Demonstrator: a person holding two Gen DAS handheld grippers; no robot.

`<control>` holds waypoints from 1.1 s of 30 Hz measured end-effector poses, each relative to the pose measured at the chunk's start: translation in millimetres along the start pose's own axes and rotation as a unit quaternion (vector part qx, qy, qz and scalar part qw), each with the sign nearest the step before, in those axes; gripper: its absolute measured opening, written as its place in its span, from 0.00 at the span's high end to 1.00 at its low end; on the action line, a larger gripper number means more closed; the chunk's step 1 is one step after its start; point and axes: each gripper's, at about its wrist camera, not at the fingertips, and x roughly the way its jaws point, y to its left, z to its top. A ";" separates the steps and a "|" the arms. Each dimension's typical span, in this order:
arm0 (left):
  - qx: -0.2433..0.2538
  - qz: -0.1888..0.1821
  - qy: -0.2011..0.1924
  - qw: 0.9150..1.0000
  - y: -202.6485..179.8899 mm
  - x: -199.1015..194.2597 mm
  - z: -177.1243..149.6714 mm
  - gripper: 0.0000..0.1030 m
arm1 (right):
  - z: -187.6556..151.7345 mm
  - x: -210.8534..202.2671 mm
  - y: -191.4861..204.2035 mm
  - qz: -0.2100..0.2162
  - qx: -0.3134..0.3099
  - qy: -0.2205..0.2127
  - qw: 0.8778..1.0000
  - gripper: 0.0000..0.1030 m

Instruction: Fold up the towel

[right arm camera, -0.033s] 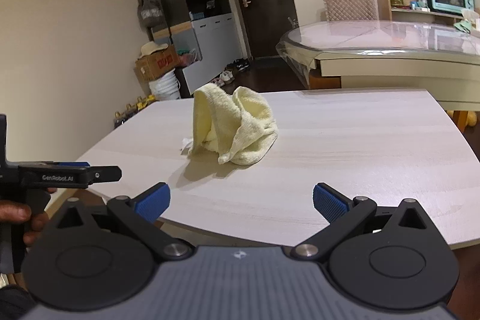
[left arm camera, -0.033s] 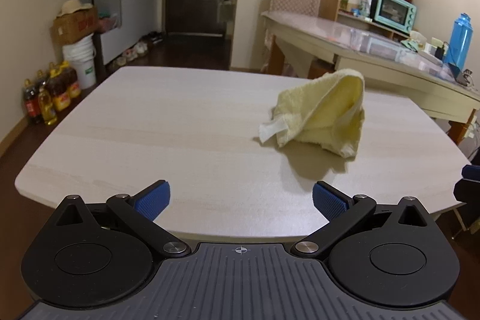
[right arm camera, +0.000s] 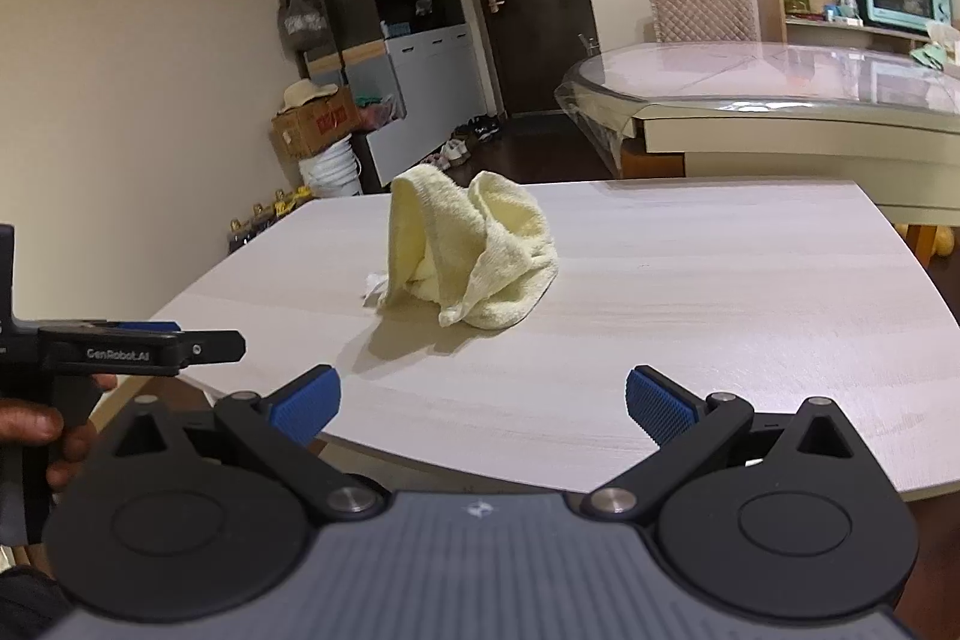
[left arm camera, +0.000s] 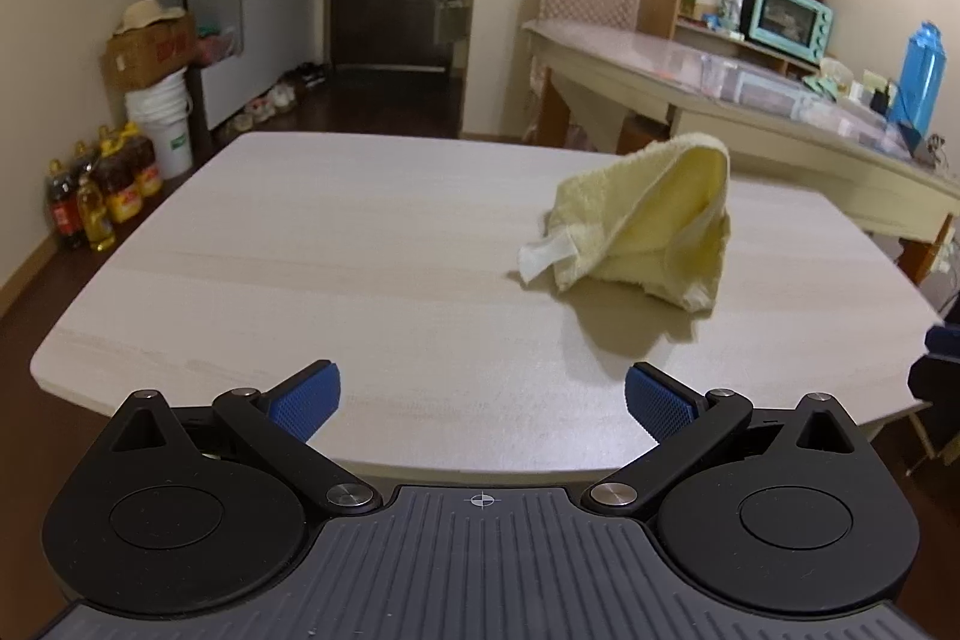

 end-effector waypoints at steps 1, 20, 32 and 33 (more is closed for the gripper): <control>0.000 -0.002 -0.003 1.000 2.7 -1.9 -0.9 0.00 | 0.0 0.5 0.5 -0.001 0.000 0.002 1.000 0.00; 0.040 0.005 0.015 0.999 -19.9 1.3 0.5 0.00 | 0.4 4.9 6.0 0.002 0.000 0.014 1.000 0.00; 0.039 0.001 0.016 0.999 -20.5 4.1 0.4 0.00 | 1.2 7.1 8.2 0.002 -0.002 0.015 1.000 0.00; 0.040 0.001 0.016 0.999 -21.1 4.5 0.5 0.00 | 1.0 7.1 8.3 0.002 -0.002 0.015 1.000 0.00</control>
